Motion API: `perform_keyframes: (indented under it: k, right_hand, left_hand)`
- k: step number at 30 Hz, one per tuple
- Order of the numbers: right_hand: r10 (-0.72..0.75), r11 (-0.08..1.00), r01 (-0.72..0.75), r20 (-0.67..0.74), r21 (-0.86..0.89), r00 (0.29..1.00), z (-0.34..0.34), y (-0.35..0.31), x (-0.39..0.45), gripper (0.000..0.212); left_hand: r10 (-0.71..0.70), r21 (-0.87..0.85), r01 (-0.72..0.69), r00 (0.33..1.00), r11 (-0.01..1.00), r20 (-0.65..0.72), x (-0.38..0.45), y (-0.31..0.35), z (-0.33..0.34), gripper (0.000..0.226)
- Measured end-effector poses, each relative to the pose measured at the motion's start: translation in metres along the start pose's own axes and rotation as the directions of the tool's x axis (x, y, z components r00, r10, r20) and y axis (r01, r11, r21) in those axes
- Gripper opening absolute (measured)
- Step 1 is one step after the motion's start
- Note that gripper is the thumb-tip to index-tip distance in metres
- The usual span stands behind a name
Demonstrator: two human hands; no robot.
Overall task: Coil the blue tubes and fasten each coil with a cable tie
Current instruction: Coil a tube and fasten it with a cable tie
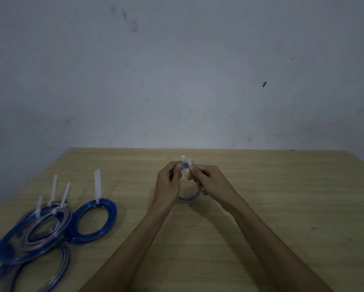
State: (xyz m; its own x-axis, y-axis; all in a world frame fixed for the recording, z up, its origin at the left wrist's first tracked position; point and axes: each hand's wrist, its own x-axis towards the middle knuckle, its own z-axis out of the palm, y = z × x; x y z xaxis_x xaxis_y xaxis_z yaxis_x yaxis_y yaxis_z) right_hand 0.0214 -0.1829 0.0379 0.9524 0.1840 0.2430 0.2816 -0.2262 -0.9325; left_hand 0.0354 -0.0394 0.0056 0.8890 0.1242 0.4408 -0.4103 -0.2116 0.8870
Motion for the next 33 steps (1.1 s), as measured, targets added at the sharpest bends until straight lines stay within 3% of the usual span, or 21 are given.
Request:
perform_keyframes:
  k: [6,14,18,20,22,25,28,33]
  right_hand:
    - [0.110,0.989,-0.116,0.068,0.096,0.992,0.001,-0.004,-0.004,0.034]
    - [0.090,0.985,-0.091,0.013,0.150,0.996,-0.004,-0.003,-0.002,0.039]
    - [-0.015,0.999,0.004,-0.199,-0.053,0.980,-0.004,-0.002,0.003,0.029]
    - [-0.035,0.985,-0.020,-0.313,-0.172,0.949,-0.006,-0.001,0.006,0.020]
    - [-0.006,0.977,-0.058,-0.297,-0.207,0.955,-0.009,-0.003,0.008,0.025]
    - [0.027,0.999,-0.031,-0.151,-0.025,0.988,-0.016,-0.009,0.005,0.014]
    - [0.062,0.985,-0.044,-0.105,0.168,0.993,-0.022,-0.012,0.002,0.016]
    - [0.069,0.982,-0.044,-0.137,0.183,0.988,-0.027,-0.014,0.005,0.018]
  left_hand:
    - [0.030,0.026,-0.031,0.999,0.999,0.037,-0.002,-0.001,0.002,0.024]
    - [0.099,0.078,-0.107,0.990,0.991,0.104,-0.006,0.002,0.005,0.025]
    - [0.125,0.087,-0.138,0.983,0.987,0.136,-0.008,0.006,0.006,0.026]
    - [0.113,0.054,-0.121,0.984,0.991,0.138,-0.010,0.009,0.006,0.026]
    - [0.097,0.028,-0.102,0.984,0.994,0.150,-0.012,0.014,0.006,0.027]
    - [0.074,-0.010,-0.073,0.980,0.997,0.185,-0.016,0.021,0.009,0.028]
    - [0.046,-0.023,-0.042,0.976,0.999,0.212,-0.015,0.024,0.010,0.028]
    - [0.015,-0.024,-0.009,0.968,1.000,0.250,-0.016,0.026,0.011,0.028]
